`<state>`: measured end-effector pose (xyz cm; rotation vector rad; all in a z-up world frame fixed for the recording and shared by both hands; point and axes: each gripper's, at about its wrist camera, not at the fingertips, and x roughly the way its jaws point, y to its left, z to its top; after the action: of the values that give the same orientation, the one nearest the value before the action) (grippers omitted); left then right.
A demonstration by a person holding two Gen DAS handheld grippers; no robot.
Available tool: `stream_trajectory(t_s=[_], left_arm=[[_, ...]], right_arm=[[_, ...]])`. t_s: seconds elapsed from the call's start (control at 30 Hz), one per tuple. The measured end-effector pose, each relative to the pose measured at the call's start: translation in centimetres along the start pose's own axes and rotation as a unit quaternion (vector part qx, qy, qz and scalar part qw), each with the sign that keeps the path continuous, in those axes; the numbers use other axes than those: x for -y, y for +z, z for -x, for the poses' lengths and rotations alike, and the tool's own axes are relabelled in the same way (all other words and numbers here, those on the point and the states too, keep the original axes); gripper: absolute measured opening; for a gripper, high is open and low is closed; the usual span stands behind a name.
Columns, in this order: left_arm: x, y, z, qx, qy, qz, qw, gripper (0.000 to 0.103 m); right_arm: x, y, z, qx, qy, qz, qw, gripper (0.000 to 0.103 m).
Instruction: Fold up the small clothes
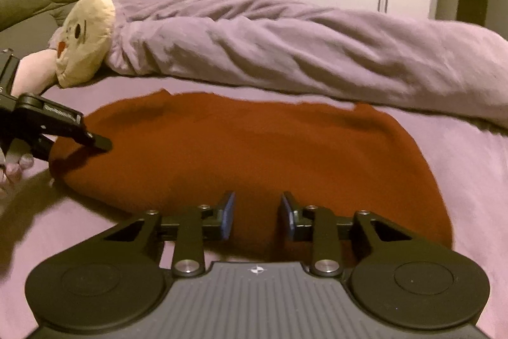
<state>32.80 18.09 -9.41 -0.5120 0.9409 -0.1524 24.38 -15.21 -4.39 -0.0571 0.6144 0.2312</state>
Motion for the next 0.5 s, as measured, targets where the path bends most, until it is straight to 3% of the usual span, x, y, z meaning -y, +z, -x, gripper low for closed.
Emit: stream_trajectory(t_s=[0.07,0.17,0.27,0.4,0.5], left_arm=[[0.2,0.3,0.0,-0.004,0.004,-0.004,1.0,0.036],[0.2,0.7,0.2,-0.01,-0.002,0.004,0.9999,0.024],[0.8,0.9,0.8,-0.006,-0.006,-0.008,0.9999,0.022],[1.3,1.2,1.4,-0.002,-0.025,0.004,0.9997,0.022],[0.9,1.0,0.8,-0.009,-0.013,0.005,0.9999,0.023]], right_arm=[[-0.7,0.9,-0.9,0.008,0.011,0.001,1.0,0.017],[-2.3,2.2,-2.0,0.016,0.026,0.007,1.0,0.014],[-3.8,2.3,-3.2,0.021,0.02,0.03,0.999,0.013],[-4.2,0.7,-6.1,-0.017,0.009,0.036,0.999,0.013],[-4.1,0.7,-6.2,-0.012,0.01,0.042,0.999,0.013]])
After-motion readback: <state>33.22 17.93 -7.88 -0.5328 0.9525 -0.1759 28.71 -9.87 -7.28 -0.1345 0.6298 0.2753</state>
